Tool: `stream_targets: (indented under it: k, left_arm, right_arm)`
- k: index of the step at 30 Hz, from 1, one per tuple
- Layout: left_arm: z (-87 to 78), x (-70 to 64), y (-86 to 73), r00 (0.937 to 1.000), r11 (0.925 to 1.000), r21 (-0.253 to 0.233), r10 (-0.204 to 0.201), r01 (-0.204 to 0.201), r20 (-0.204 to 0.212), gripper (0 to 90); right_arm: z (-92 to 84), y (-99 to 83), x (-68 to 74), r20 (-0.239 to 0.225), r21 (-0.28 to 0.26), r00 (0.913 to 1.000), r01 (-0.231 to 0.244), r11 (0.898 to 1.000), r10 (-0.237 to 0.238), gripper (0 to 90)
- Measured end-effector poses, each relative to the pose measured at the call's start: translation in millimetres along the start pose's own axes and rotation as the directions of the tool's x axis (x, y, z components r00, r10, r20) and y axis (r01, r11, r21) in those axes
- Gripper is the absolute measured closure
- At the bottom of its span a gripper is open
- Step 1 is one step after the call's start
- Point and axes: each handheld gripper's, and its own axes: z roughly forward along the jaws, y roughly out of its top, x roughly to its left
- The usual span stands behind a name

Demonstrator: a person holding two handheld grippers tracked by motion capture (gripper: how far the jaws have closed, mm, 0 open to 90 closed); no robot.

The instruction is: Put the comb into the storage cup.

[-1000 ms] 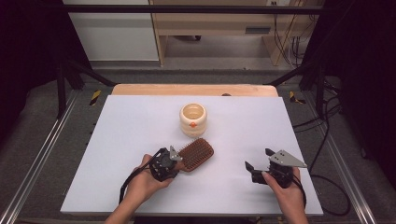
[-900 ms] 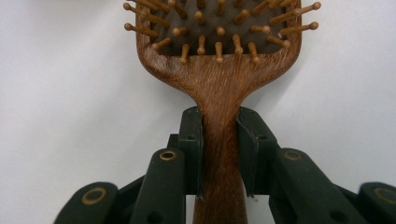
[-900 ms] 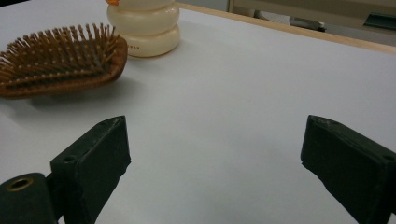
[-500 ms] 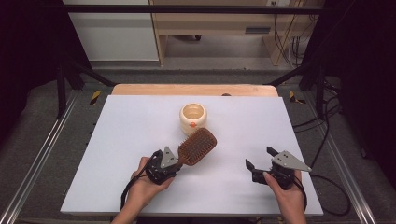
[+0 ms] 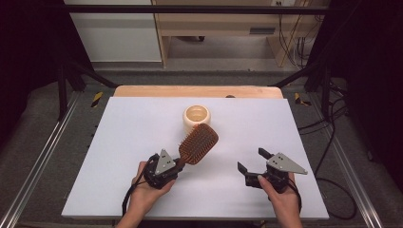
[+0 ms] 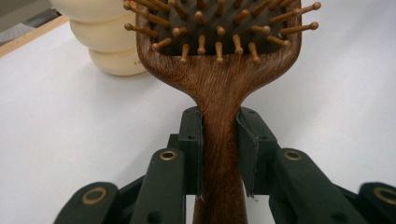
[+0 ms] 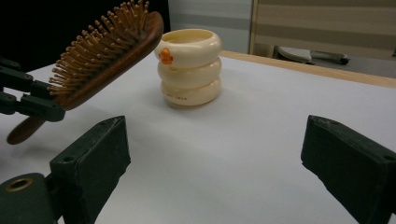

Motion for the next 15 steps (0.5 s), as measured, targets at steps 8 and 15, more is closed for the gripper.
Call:
stream_targets:
  k: [8,15]
  left_arm:
    - [-4.4,-11.4,4.7,0.9995,0.9978,-0.066,0.007,-0.009,-0.031,72.5]
    - [-10.7,-13.3,5.3,0.9994,0.9917,-0.128,-0.019,0.015,-0.028,72.6]
  right_arm:
    - [4.1,13.4,15.0,-0.058,-0.047,0.9957,-0.075,0.996,0.072,6.7]
    - [11.8,25.5,30.8,-0.167,-0.059,0.9708,-0.184,0.981,0.172,4.1]
